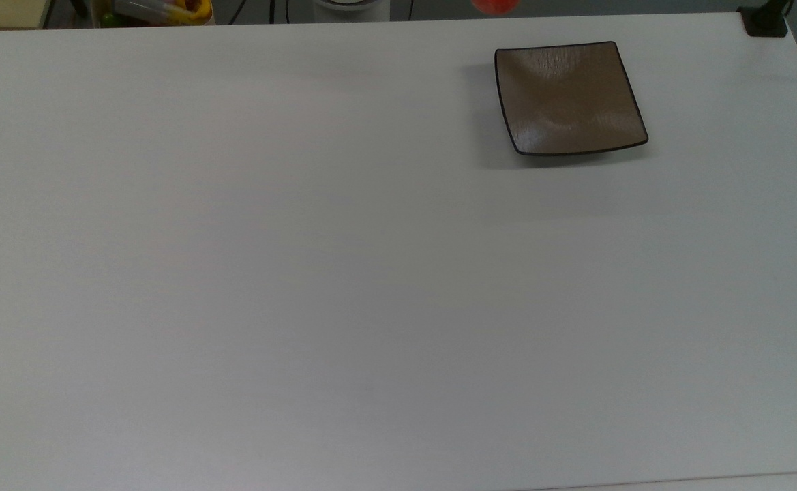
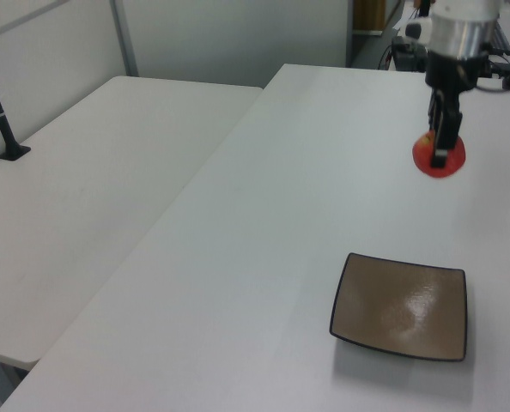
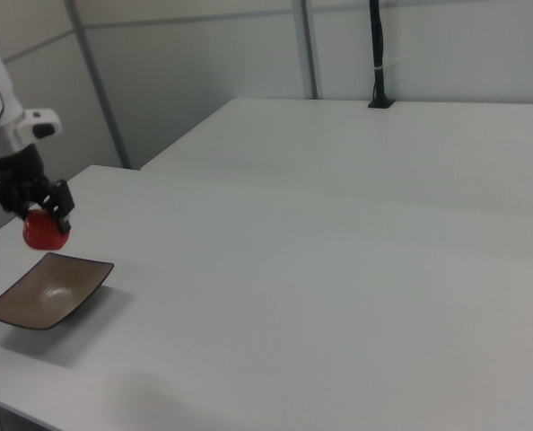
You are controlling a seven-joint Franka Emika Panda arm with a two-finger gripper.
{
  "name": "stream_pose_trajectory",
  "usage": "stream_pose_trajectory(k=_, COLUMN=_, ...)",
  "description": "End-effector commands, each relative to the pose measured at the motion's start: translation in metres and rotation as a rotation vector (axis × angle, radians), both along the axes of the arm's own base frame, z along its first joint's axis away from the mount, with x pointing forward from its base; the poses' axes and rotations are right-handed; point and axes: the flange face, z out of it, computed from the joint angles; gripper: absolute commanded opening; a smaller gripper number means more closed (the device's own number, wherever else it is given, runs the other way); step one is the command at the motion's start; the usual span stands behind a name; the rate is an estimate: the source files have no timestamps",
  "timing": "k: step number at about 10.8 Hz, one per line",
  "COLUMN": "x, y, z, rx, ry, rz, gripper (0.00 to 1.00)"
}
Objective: Apples placed on a ceramic plate
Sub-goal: 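Carry the apple over the brown plate and lower it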
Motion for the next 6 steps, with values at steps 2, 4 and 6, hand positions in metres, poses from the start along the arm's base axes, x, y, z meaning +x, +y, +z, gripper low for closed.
stream_pose_trajectory(k=2, x=-0.042, y=0.049, z=-0.065, rx=0.010, ry=-0.058, rz=0.125, gripper=0.12)
stream_pose_trajectory(k=4, x=-0.051, y=0.074, z=-0.092, rx=0.029, ry=-0.089, rz=0.134, gripper=0.12)
stream_pose_trajectory(k=6, x=-0.051, y=0.090, z=-0.113, rx=0.049, ry=-0.110, rz=0.152, gripper=0.11)
